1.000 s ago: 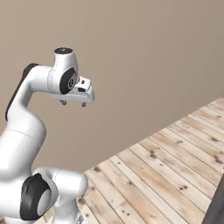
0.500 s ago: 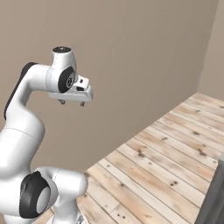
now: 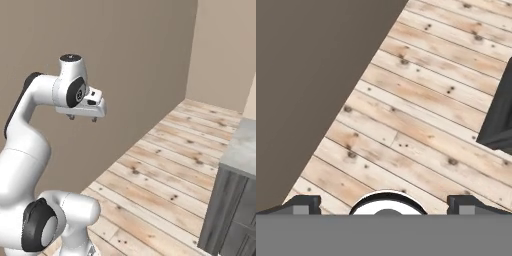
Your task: Four empty soda cans are scattered around the kitchen. Gather all the cans and cluster them next to the stove for recycling.
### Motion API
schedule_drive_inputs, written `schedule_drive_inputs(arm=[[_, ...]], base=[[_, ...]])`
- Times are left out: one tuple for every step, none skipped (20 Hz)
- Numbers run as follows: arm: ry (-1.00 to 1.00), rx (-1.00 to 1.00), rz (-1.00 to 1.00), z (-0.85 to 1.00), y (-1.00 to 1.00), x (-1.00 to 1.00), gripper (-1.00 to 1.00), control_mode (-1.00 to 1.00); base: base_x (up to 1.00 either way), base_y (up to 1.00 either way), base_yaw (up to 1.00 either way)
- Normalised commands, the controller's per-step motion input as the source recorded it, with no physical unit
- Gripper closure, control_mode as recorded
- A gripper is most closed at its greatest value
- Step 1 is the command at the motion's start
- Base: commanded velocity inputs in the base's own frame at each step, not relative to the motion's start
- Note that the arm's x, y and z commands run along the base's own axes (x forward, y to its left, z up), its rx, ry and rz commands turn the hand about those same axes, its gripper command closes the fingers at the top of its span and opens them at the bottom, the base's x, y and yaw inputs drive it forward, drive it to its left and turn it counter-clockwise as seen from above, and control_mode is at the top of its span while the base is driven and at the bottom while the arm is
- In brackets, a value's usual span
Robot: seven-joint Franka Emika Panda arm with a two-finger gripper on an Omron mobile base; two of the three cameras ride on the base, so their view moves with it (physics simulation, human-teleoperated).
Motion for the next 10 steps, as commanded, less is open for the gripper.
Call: schedule_drive_inputs(arm=[[0.0, 0.0, 0.0, 0.0, 0.0, 0.0, -1.0, 1.0], [0.0, 0.0, 0.0, 0.0, 0.0, 0.0, -1.0, 1.0], [0.0, 0.0, 0.0, 0.0, 0.0, 0.0, -1.0, 1.0], [0.0, 0.0, 0.0, 0.0, 0.0, 0.0, -1.0, 1.0], [0.0, 0.0, 0.0, 0.0, 0.0, 0.0, -1.0, 1.0], [0.0, 0.0, 0.0, 0.0, 0.0, 0.0, -1.0, 1.0], [0.0, 0.0, 0.0, 0.0, 0.0, 0.0, -1.0, 1.0], [0.0, 0.0, 0.0, 0.0, 0.0, 0.0, -1.0, 1.0], [0.0, 0.0, 0.0, 0.0, 0.0, 0.0, -1.0, 1.0], [0.0, 0.0, 0.0, 0.0, 0.0, 0.0, -1.0, 1.0]], base=[[0.55, 0.0, -0.23], [0.6, 0.0, -0.22], [0.62, 0.0, -0.22], [0.64, 0.0, -0.22], [0.65, 0.01, -0.22], [0.68, 0.04, -0.22], [0.7, 0.05, -0.22], [0.74, 0.07, -0.22], [0.77, 0.11, -0.21], [0.8, 0.18, -0.21]])
